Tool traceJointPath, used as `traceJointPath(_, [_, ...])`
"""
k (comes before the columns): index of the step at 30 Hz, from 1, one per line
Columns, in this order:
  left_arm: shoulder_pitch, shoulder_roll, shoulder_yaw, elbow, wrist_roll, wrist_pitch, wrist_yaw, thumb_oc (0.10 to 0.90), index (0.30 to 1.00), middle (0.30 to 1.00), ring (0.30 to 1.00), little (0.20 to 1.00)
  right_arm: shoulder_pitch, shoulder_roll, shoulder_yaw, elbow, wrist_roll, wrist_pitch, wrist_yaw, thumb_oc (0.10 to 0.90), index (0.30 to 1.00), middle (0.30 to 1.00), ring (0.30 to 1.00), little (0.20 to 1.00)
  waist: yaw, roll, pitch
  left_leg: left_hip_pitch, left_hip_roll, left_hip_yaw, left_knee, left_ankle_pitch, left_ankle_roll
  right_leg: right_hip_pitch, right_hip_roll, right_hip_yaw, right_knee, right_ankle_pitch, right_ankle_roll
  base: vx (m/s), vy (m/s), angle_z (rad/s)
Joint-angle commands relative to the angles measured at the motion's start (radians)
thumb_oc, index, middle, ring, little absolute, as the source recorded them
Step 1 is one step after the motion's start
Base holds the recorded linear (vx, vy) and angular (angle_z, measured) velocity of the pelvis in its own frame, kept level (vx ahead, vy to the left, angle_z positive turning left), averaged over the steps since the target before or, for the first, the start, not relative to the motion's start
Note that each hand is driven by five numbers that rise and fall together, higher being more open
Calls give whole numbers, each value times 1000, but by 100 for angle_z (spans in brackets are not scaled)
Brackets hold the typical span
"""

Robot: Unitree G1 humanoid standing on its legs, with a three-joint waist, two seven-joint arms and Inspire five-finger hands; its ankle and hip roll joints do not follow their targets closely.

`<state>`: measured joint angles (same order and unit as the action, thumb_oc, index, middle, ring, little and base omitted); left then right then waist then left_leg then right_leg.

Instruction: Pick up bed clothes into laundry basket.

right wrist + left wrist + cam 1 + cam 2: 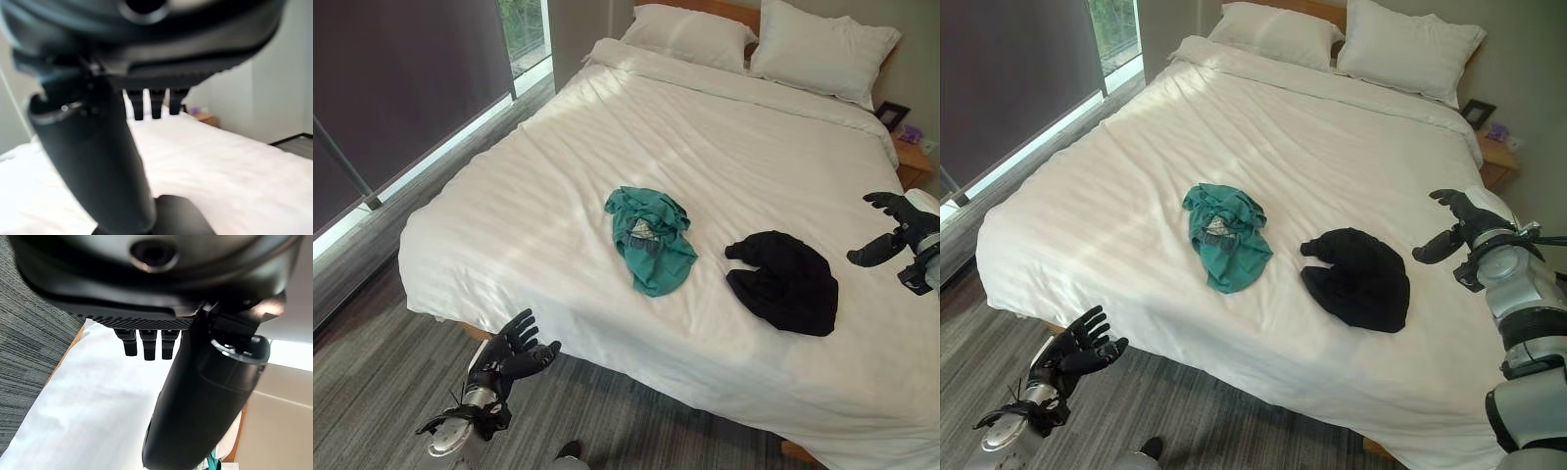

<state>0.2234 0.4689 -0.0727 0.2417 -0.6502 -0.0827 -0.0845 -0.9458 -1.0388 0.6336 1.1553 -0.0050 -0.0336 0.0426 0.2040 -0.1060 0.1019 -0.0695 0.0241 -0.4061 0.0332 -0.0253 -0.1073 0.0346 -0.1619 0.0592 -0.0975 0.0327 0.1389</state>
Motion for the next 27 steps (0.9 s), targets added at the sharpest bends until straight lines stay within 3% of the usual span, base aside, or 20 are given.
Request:
traceJointPath(1, [-23, 47, -22, -106, -59, -57, -37, 800, 900, 900, 900, 900, -244, -104, 37, 44, -8, -3, -99, 800, 900, 900, 900, 900, 35, 72, -11, -13, -147, -62, -111, 96, 118, -36, 142, -19, 10, -32, -59, -61, -5, 15])
traceJointPath(5, [-25, 63, -40, -129, -90, -55, -32, 800, 900, 900, 900, 900, -319, -82, 61, 112, 11, 13, -135, 800, 900, 900, 900, 900, 54, 128, 32, -89, -163, -67, -108, 122, 115, -109, 135, -26, 12, -18, -59, -138, 20, 8])
traceJointPath(7, [-12, 67, -40, -139, -116, -46, -42, 800, 900, 900, 900, 900, -338, -84, 79, 157, -16, 31, -130, 800, 900, 900, 900, 900, 59, 138, 42, -102, -164, -67, -108, 128, 114, -125, 135, -26, 13, -13, -61, -99, 7, 10])
traceJointPath(9, [18, 76, -25, -152, -136, -44, -49, 800, 900, 900, 900, 900, -333, -40, 13, 201, 59, 35, -139, 800, 900, 900, 900, 900, 73, 188, 90, -157, -173, -67, -99, 140, 113, -176, 135, -18, 18, -5, -67, -152, 5, 10])
traceJointPath(10, [18, 79, -26, -153, -136, -44, -48, 800, 900, 900, 900, 900, -325, -41, 5, 197, 58, 35, -141, 800, 900, 900, 900, 900, 76, 185, 85, -163, -173, -66, -100, 144, 112, -182, 135, -18, 17, -1, -66, -147, -24, 0])
traceJointPath(12, [41, 71, 8, -161, -154, -45, -42, 800, 900, 900, 900, 900, -194, -12, -95, 208, 146, 19, -125, 800, 900, 900, 900, 900, 95, 210, 129, -222, -183, -82, -85, 158, 112, -233, 139, -16, 22, 4, -75, -151, -53, -5])
traceJointPath(17, [45, 58, 25, -140, -157, -40, -48, 800, 900, 900, 900, 900, -82, 53, -150, 256, 130, 34, -97, 800, 900, 900, 900, 900, 102, 216, 150, -245, -185, -77, -71, 161, 113, -252, 146, -1, 31, 3, -81, -26, -10, -1])
traceJointPath(18, [36, 44, 32, -126, -161, -41, -46, 800, 900, 900, 900, 900, -38, 82, -150, 255, 109, 40, -73, 400, 300, 300, 300, 300, 98, 220, 150, -235, -184, -72, -69, 161, 112, -243, 148, 5, 34, -3, -83, 0, 0, 0])
traceJointPath(22, [0, 66, 60, -115, -152, -53, -37, 800, 900, 900, 900, 900, 82, 139, -140, 139, 49, 31, -40, 400, 300, 300, 300, 300, 73, 223, 131, -191, -178, -66, -82, 158, 107, -200, 149, 10, 29, -18, -84, 44, 39, -4])
traceJointPath(25, [-45, 198, 123, -122, -122, -66, -54, 800, 900, 900, 900, 900, 301, 155, -140, -205, -22, 8, 27, 400, 300, 300, 300, 300, 25, 220, 97, -137, -168, -54, -104, 152, 103, -147, 151, 16, 21, -34, -82, 91, 50, -10])
traceJointPath(27, [-120, 302, 164, -125, -103, -74, -41, 800, 900, 900, 900, 900, 512, 124, -264, -418, 1, -3, 60, 400, 300, 300, 300, 300, -12, 219, 66, -107, -164, -47, -117, 151, 101, -120, 147, 12, 21, -45, -80, 91, 46, -4])
